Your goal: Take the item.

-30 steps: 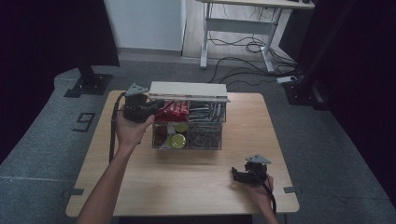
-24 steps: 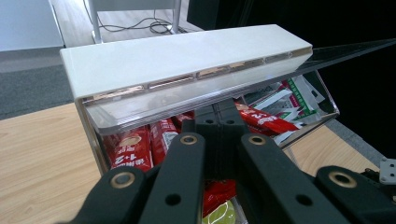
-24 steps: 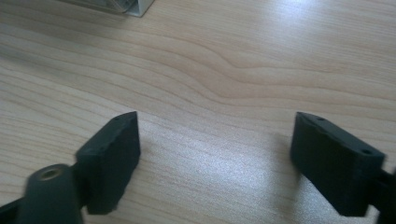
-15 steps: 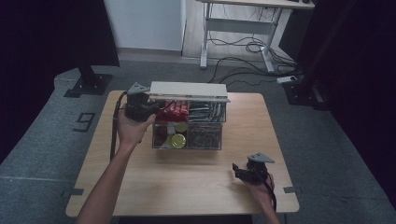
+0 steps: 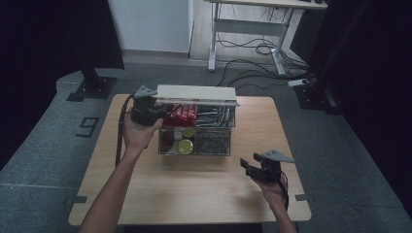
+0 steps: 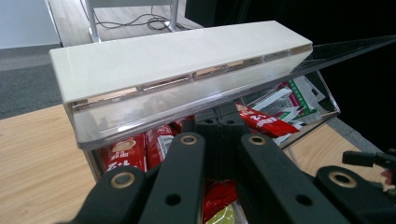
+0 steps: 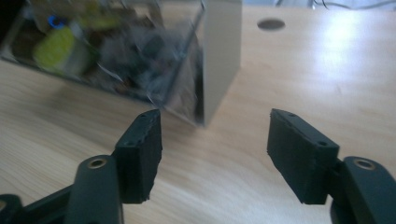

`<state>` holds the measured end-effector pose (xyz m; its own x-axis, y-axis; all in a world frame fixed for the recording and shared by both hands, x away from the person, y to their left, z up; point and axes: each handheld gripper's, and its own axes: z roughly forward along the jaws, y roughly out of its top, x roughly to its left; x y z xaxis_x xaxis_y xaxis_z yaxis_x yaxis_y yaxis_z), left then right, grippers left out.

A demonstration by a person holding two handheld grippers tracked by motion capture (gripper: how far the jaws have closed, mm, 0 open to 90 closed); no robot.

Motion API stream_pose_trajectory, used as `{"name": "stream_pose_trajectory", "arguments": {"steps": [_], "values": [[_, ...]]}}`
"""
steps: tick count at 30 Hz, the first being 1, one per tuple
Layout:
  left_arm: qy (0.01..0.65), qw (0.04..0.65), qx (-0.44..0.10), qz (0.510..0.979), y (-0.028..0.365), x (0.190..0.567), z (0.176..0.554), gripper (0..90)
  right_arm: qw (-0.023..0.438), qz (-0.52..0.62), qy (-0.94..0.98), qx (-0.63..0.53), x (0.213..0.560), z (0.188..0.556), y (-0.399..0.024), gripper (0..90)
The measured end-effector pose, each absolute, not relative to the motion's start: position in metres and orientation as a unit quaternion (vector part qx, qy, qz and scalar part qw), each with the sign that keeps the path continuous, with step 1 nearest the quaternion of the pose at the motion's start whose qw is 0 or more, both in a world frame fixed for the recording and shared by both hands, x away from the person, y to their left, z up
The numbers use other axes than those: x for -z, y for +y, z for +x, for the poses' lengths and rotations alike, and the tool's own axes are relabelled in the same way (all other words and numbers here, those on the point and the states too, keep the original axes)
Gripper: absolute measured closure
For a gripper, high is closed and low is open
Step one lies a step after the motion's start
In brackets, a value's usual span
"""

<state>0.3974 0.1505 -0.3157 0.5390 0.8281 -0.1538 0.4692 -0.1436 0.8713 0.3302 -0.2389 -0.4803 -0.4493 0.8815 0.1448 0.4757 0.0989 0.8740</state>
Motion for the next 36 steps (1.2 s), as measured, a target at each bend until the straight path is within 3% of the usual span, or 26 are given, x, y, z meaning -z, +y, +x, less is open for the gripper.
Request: {"name": "stream_pose_trajectory", "arguments": {"steps": [9, 19, 36], "values": [[0.442, 0.483, -0.185, 0.733, 0.15, 0.316, 0.398, 90.0, 0.23, 0.446, 0.701, -0.507, 0.44, 0.333, -0.23, 45.4], [0.442, 0.482, -0.184, 0.734, 0.15, 0.316, 0.398, 90.0, 0.242, 0.421, 0.702, -0.521, 0.408, 0.339, -0.215, 46.2], [0.441, 0.485, -0.182, 0.733, 0.15, 0.316, 0.399, 90.0, 0.249, 0.408, 0.701, -0.529, 0.384, 0.352, -0.199, 47.0]]}}
